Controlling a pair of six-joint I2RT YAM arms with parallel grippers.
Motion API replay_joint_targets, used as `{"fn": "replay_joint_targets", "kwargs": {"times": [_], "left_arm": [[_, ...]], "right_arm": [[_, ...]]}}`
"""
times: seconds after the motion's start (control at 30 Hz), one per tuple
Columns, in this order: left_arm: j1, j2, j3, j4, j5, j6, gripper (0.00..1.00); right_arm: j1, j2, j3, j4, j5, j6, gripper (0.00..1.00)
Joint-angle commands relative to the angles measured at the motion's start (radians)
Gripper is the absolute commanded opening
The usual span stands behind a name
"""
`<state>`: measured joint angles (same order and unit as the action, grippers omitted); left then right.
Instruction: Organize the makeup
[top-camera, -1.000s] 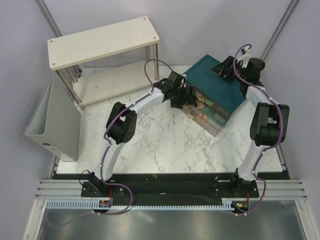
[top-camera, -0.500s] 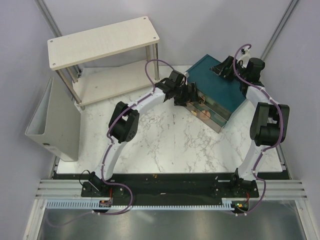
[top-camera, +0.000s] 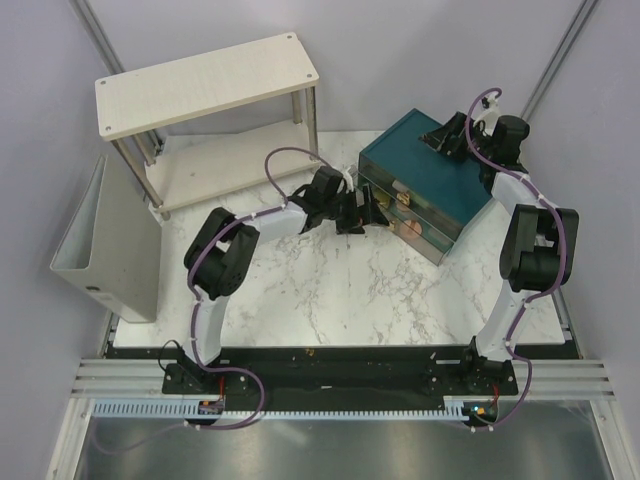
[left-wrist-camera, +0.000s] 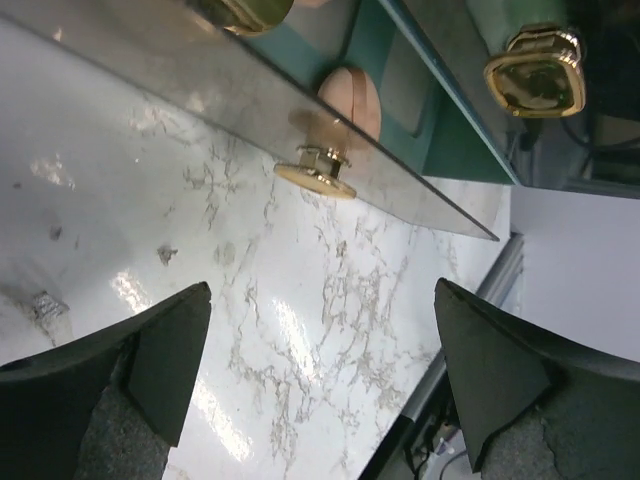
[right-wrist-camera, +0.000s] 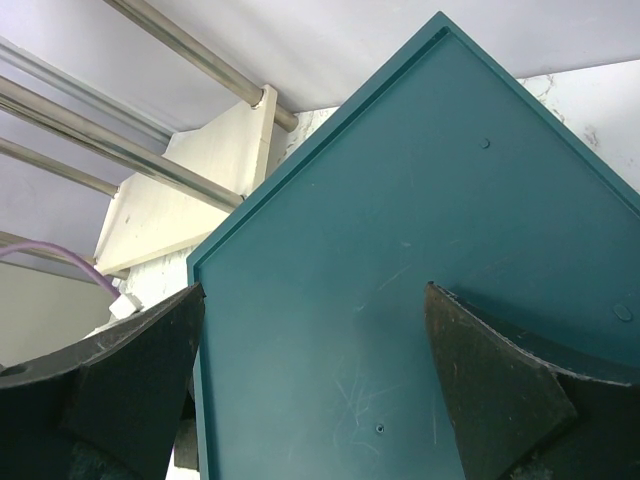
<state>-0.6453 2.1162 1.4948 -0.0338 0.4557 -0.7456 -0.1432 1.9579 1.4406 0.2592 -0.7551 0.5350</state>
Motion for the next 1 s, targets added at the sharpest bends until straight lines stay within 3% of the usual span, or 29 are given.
{"fn": "replay_joint_targets", "kwargs": {"times": [0.0,0.23,0.53,0.77,0.97], "left_arm": [[0.044,-0.045,-0.128,0.285,0.115,-0.193,0.99],[0.082,0.051,-0.183,0.537,0.167,-0.480,0.99],[0.084,0.211,-0.274,1.096,0.092,-0.865,0.99],[0.078,0.289,-0.245,1.314,-0.005,-0.946,0.99],[0.075,0.332,-0.171,1.322,-0.015,-0.983,0.99]], "right_arm": [[0.014,0.073,-0.032,-0.143,-0.013,0.003,0.98],[0.014,0.072,-0.039,-0.141,-0.012,0.002,0.98],[0.014,0.075,-0.036,-0.140,-0.013,0.003,0.98],[0.014,0.079,-0.026,-0.143,-0.021,0.005,0.98],[0.014,0.081,-0.022,-0.143,-0.026,0.003,0.98]]}}
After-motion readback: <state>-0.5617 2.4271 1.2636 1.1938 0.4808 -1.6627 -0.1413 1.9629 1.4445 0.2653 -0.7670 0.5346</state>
